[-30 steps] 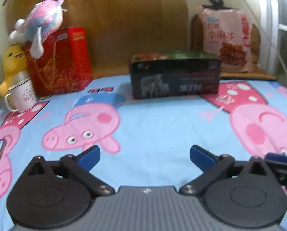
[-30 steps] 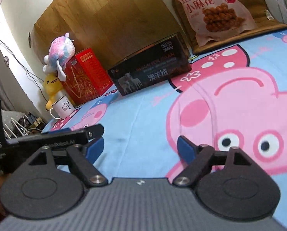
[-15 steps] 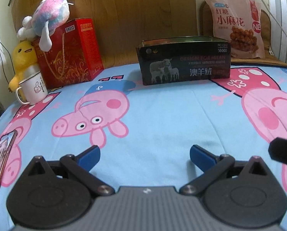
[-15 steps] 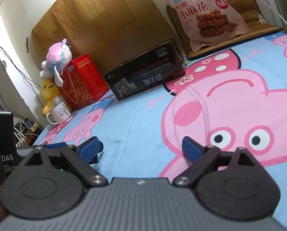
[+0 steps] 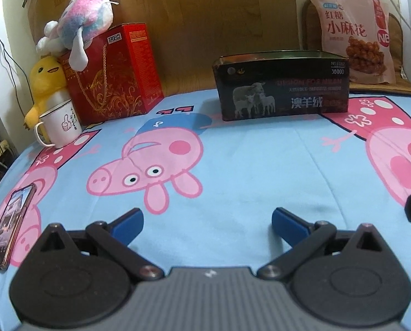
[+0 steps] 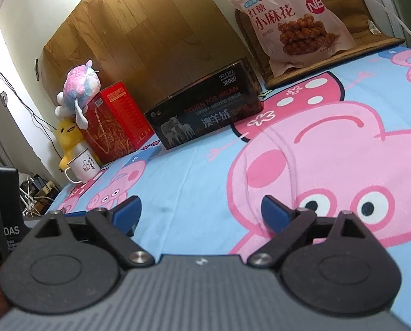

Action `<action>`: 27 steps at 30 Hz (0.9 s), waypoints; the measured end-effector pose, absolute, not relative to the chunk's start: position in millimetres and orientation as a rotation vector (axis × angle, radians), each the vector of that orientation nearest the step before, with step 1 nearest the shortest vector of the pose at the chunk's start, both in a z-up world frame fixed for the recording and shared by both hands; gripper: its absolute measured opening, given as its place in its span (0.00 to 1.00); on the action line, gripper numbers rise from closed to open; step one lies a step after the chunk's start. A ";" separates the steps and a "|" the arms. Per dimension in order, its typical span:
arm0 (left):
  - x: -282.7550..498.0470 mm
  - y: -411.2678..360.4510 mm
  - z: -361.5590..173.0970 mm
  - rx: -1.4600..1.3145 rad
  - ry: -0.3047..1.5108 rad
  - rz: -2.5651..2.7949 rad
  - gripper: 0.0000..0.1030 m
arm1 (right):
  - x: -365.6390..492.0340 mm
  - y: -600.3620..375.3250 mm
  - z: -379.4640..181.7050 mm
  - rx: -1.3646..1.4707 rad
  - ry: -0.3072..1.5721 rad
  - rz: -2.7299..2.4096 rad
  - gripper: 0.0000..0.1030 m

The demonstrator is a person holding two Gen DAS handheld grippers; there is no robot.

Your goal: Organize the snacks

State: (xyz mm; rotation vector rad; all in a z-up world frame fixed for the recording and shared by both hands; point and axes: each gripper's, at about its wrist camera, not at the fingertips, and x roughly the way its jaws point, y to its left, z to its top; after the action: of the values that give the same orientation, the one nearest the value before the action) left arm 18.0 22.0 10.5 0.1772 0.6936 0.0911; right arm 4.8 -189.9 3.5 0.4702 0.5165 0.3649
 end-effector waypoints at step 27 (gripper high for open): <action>22.5 31.0 4.0 -0.003 0.706 0.020 1.00 | 8.1 -201.5 0.9 0.485 0.468 0.290 0.97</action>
State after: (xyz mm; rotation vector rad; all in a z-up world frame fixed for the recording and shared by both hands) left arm 22.5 31.0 4.0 -0.0031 0.7061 0.0195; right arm 8.1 -201.5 0.9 0.4855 0.4683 0.2904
